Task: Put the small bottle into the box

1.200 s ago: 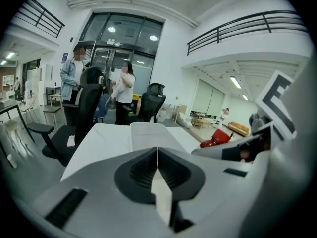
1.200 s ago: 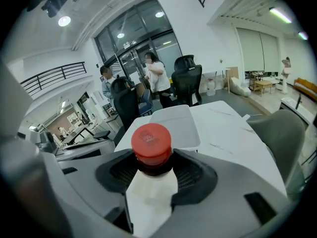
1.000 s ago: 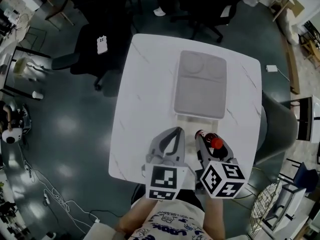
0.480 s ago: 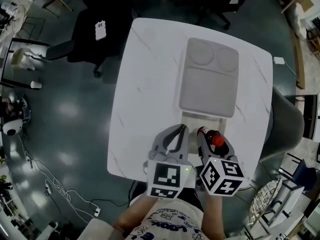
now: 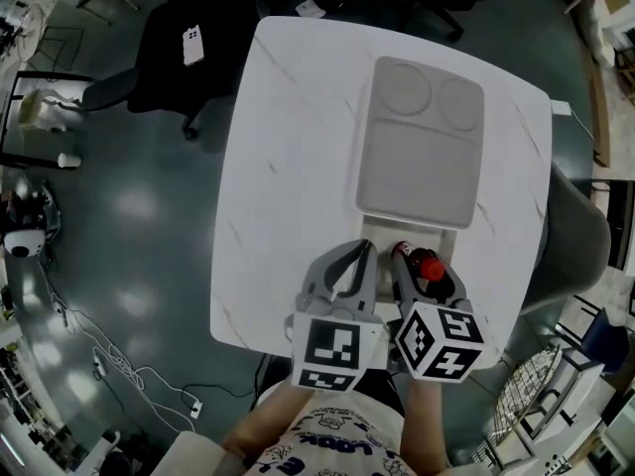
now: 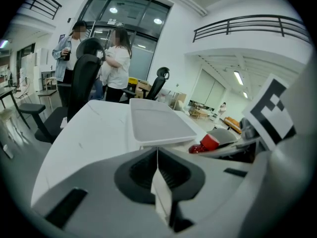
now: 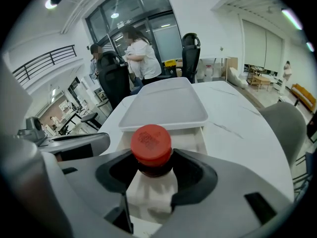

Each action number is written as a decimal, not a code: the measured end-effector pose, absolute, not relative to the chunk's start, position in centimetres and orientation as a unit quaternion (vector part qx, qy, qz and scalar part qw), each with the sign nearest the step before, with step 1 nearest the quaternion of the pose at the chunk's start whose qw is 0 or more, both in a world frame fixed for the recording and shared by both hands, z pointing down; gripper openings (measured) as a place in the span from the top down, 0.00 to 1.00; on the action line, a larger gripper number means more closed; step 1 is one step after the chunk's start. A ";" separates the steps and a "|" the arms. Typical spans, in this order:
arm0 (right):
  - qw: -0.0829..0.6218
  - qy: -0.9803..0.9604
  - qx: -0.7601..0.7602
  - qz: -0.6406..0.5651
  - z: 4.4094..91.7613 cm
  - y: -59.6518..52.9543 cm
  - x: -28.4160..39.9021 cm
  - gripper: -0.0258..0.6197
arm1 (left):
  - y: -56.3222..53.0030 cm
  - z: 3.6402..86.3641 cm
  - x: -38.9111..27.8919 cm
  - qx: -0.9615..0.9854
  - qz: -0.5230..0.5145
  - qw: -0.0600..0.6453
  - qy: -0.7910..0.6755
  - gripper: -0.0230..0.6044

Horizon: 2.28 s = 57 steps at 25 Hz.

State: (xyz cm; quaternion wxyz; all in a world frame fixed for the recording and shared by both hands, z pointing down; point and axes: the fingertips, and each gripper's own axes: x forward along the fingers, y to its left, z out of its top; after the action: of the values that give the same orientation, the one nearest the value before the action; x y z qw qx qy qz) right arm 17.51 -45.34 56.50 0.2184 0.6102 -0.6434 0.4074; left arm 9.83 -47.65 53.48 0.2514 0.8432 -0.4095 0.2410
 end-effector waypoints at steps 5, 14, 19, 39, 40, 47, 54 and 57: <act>0.232 -0.638 0.610 0.409 57.1 -45.6 17.6 0.61 | -47.7 53.7 9.8 0.841 0.242 0.255 -0.412 0.93; 0.259 -0.635 0.603 0.409 57.9 -45.8 17.4 0.61 | -47.8 54.1 9.5 0.836 0.242 0.258 -0.419 0.93; 0.269 -0.643 0.596 0.398 57.8 -46.0 16.9 0.61 | -47.7 53.9 9.4 0.835 0.240 0.259 -0.422 0.93; 0.197 -0.660 0.629 0.361 51.4 -43.8 18.0 0.61 | -46.1 48.8 9.9 0.850 0.204 0.207 -0.440 0.93; 0.186 -0.663 0.632 0.355 50.6 -43.7 18.2 0.61 | -46.0 48.1 10.0 0.852 0.200 0.200 -0.442 0.93; 0.128 -0.686 0.645 0.311 45.2 -42.5 18.7 0.68 | -45.0 43.3 10.7 0.862 0.168 0.152 -0.452 0.93; 0.105 -0.709 0.645 0.266 41.1 -41.5 18.2 0.72 | -44.1 39.2 10.3 0.866 0.138 0.114 -0.467 0.93; 0.098 -0.717 0.643 0.251 39.8 -40.9 18.2 0.74 | -43.4 37.9 10.2 0.866 0.128 0.101 -0.473 0.93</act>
State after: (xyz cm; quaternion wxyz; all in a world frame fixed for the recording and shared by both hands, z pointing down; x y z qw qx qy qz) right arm 18.15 -40.86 39.75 0.0979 0.6433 -0.7166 0.2513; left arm 10.16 -43.37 37.85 0.1014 0.8658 -0.4732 0.1276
